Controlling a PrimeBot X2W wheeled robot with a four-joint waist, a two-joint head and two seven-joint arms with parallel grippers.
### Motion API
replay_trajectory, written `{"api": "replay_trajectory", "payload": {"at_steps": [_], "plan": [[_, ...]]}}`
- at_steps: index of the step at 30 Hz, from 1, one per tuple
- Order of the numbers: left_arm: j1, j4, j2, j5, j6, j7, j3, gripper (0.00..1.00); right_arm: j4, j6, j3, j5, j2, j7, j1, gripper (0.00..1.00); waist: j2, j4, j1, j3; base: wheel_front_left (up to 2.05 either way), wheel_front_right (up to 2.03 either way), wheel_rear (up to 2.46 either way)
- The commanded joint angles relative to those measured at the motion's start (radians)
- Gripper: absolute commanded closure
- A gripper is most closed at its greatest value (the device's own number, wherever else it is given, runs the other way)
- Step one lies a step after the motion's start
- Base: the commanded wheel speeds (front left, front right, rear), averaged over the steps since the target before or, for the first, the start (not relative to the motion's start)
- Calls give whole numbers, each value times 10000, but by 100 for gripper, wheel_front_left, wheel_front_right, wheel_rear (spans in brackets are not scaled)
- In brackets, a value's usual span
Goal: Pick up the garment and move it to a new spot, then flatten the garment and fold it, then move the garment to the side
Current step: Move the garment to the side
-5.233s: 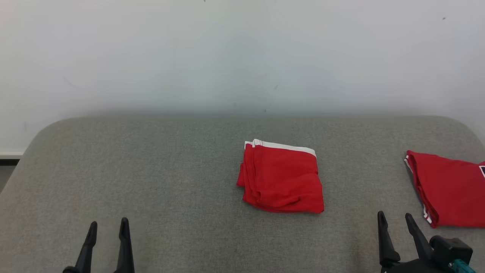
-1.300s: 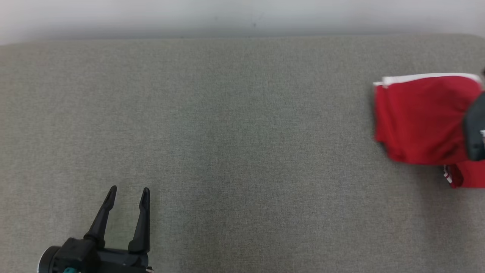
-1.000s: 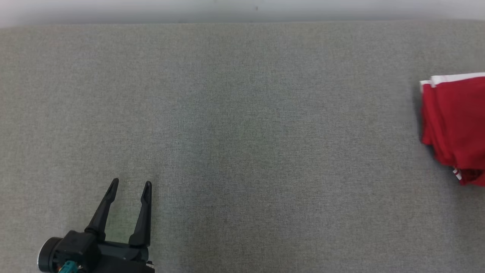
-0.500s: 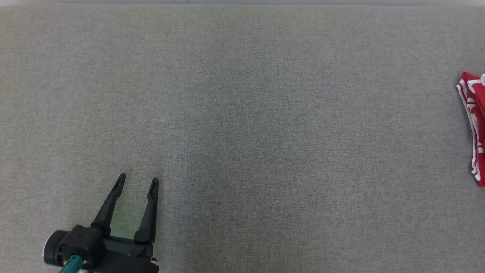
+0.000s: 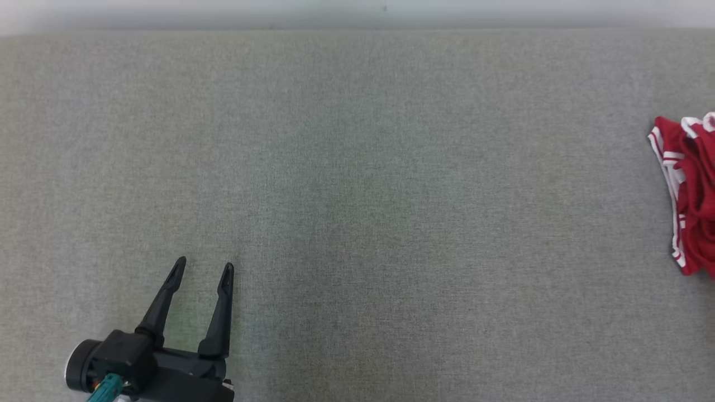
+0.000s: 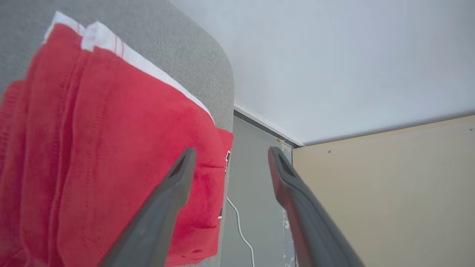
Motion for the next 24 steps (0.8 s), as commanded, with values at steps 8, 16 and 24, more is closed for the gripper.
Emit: {"api": "replay_trajectory", "payload": {"at_steps": [8,16,24], "plan": [[747,-231,-460,5,12,-30,583,0,-1567,3,-871,194,2185,-1148,854,0,0,-112,1,-1379,0,0,0],[1564,-248,-1004,207,25,-32,1298,0,-3710,3,-2289,-10,4820,-1862,3395,0,0,-14,1,-2539,0,0,0],[2275,-117,-1350,308,58,-30,1673,0,-4522,3,-2835,552,7166,-3444,5520,0,0,111,1,-3391,0,0,0]]}}
